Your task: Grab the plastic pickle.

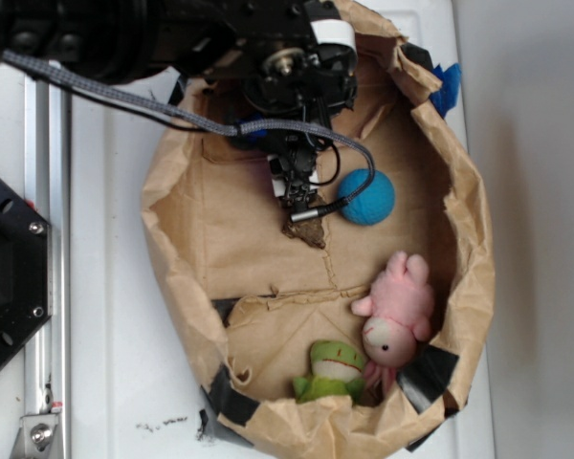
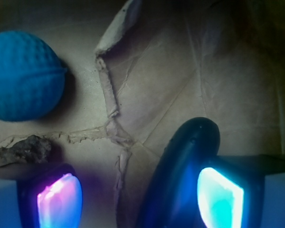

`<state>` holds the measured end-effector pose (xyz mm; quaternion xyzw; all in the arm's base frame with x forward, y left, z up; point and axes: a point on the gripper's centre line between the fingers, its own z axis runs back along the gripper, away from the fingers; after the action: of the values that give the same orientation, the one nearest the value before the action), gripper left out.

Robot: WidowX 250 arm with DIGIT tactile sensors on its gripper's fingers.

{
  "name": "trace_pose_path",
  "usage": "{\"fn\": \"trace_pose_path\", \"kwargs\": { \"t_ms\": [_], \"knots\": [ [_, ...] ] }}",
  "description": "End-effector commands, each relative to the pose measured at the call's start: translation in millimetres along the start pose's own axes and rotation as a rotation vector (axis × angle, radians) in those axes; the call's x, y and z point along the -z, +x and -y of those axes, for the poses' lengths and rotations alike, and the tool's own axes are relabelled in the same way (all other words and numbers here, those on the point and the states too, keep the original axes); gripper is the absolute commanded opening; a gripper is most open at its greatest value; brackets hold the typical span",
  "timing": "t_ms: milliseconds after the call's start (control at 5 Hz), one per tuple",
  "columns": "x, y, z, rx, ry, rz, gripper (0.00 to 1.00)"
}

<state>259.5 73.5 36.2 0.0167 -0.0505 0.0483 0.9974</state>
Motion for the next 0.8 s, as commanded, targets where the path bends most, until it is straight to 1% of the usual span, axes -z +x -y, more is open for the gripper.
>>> {"fn": "trace_pose_path", "kwargs": {
  "t_ms": [0,200,400,600],
  "knots": [
    [-35.7,-2.1,18.0,0.044,-0.043,0.020,1.00],
    [-53.6,-3.9,19.6,0.050,-0.073,0.018,1.00],
    [-52.1,-4.9,15.2,0.047,-0.068,0.007,1.00],
    [-43.7,-4.6,5.7,0.017,-0.047,-0.011,1.00]
  ]
}}
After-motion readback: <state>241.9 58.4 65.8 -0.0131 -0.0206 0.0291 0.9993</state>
